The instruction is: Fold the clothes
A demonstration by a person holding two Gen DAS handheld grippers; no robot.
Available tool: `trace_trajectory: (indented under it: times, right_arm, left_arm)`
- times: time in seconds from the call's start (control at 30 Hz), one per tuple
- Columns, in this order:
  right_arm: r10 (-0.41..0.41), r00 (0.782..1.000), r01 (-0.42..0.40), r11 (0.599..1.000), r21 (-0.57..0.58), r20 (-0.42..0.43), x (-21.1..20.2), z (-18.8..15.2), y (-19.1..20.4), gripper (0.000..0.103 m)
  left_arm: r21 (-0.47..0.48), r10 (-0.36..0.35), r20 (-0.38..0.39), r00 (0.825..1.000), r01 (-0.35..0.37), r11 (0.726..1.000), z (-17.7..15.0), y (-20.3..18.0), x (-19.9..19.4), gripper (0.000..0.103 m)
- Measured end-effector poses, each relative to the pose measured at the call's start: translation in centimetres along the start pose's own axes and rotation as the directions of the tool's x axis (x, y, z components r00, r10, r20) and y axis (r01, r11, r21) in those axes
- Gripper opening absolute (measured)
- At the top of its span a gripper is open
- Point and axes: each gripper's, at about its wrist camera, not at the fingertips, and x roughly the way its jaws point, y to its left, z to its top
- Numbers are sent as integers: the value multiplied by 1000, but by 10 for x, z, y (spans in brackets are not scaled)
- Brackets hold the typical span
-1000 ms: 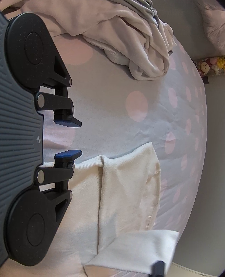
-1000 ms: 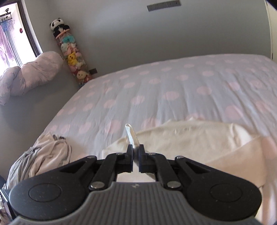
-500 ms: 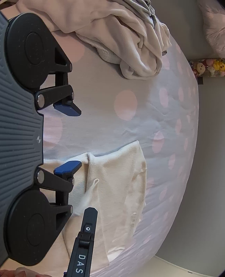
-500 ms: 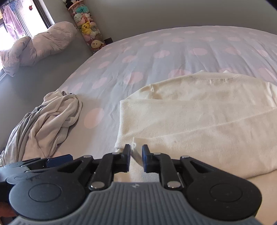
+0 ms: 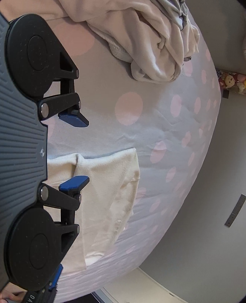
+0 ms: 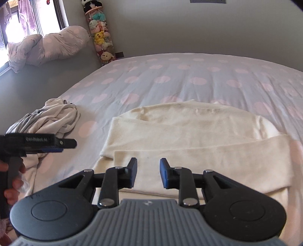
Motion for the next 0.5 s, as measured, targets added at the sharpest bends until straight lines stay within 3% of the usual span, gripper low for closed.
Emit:
trace_trajectory:
  times: [0.2, 0.37, 0.43, 0.5]
  right_arm:
    - [-92, 996, 92, 995, 32, 14, -23, -33, -52, 31]
    - [-133, 990, 125, 983, 132, 53, -31, -60, -86, 33]
    - [-153, 985, 139, 978, 155, 83, -32, -70, -93, 34]
    - [-167, 980, 147, 974, 170, 107, -33, -78, -98, 37]
  left_arm:
    - [40, -54, -57, 997, 57, 998, -4, -23, 22, 55]
    - [143, -9, -126, 992, 27, 989, -14, -48, 54, 54]
    - [170, 26, -134, 991, -3, 985, -20, -53, 66, 49]
    - [197, 68, -132, 989, -41, 980, -26, -57, 76, 37]
